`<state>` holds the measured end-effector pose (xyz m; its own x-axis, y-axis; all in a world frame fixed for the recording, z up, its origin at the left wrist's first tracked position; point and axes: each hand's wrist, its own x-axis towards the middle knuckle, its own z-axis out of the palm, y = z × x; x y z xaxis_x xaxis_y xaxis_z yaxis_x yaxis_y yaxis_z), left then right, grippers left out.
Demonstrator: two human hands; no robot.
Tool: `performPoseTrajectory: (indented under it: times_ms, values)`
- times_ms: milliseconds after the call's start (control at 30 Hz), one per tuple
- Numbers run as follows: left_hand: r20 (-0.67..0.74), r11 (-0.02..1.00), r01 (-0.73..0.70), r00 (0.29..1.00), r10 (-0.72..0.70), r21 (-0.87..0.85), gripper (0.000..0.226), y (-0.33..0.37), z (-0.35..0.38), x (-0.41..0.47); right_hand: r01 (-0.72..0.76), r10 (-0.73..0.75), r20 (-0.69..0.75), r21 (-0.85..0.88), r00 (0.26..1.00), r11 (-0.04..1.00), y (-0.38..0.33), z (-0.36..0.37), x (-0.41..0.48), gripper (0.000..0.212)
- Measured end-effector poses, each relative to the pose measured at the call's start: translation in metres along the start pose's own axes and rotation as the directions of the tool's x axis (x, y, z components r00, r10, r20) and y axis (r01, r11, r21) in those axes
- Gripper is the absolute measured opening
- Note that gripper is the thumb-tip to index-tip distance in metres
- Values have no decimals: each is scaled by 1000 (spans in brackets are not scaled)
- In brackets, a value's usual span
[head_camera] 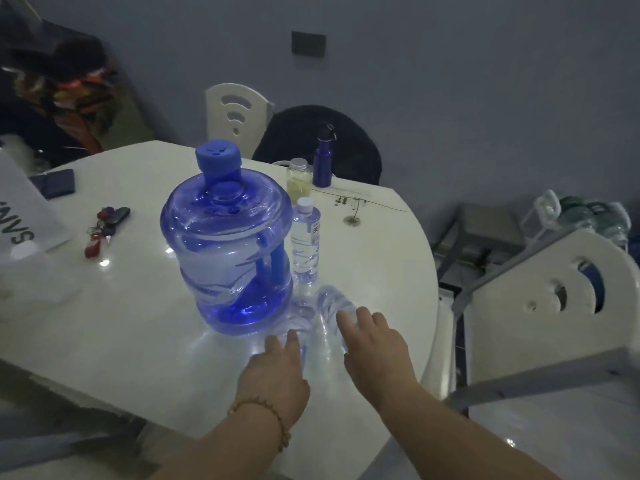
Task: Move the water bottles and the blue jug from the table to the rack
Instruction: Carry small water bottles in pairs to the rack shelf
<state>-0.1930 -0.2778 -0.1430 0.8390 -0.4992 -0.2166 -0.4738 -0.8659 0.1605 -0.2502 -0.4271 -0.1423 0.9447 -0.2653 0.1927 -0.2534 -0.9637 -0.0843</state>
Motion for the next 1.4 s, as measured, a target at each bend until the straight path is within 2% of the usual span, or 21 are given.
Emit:
performPoseTrajectory:
  times_ms: [167, 233, 400, 467, 600, 667, 767, 833, 933, 1000, 1267, 1400]
  values:
    - [124, 989, 73, 991, -57, -125, 85, 23, 37, -1, -166, 164, 54, 37, 985, 985, 2, 29, -29, 79]
    - [153, 983, 91, 986, -66, -159, 89, 32, 47, -1, -207, 201, 119, 48, 972, 977, 4, 43, -43, 84]
    - [135, 977, 131, 985, -109, -168, 94, 37, 65, 1, -307, 292, 158, 75, 943, 949, 5, 67, -57, 82]
    - [122, 980, 147, 984, -131, -130, 95, 37, 69, 3, -309, 298, 153, 54, 942, 949, 5, 69, -56, 81]
    - [110, 992, 108, 987, -115, 72, 92, 42, 66, 9, -285, 260, 273, 57, 926, 957, 6, 68, -47, 86]
    - [116, 996, 88, 989, -91, 28, 90, 46, 66, 13, -253, 219, 305, 78, 927, 964, 7, 67, -44, 89]
    - [114, 987, 86, 991, -71, -136, 92, 43, 74, 18, -216, 173, 350, 86, 921, 973, 12, 72, -44, 85]
    - [92, 977, 63, 995, -46, -201, 92, 40, 78, 19, -205, 172, 313, 75, 934, 976, 13, 73, -44, 83]
    - [95, 979, 62, 994, -45, -193, 84, 39, 79, 18, -248, 211, 300, 90, 930, 964, 11, 77, -42, 82]
    - [61, 979, 56, 997, -45, -194, 80, 39, 79, 19, -218, 186, 282, 87, 941, 972, 13, 80, -43, 78]
    - [44, 975, -58, 997, 69, -216, 86, 32, 72, 2, -313, 272, 332, 73, 903, 947, 6, 47, -67, 81]
    - [9, 961, -109, 993, 115, -253, 86, 57, 53, -15, -396, 357, 298, 80, 885, 915, 11, 13, -90, 80]
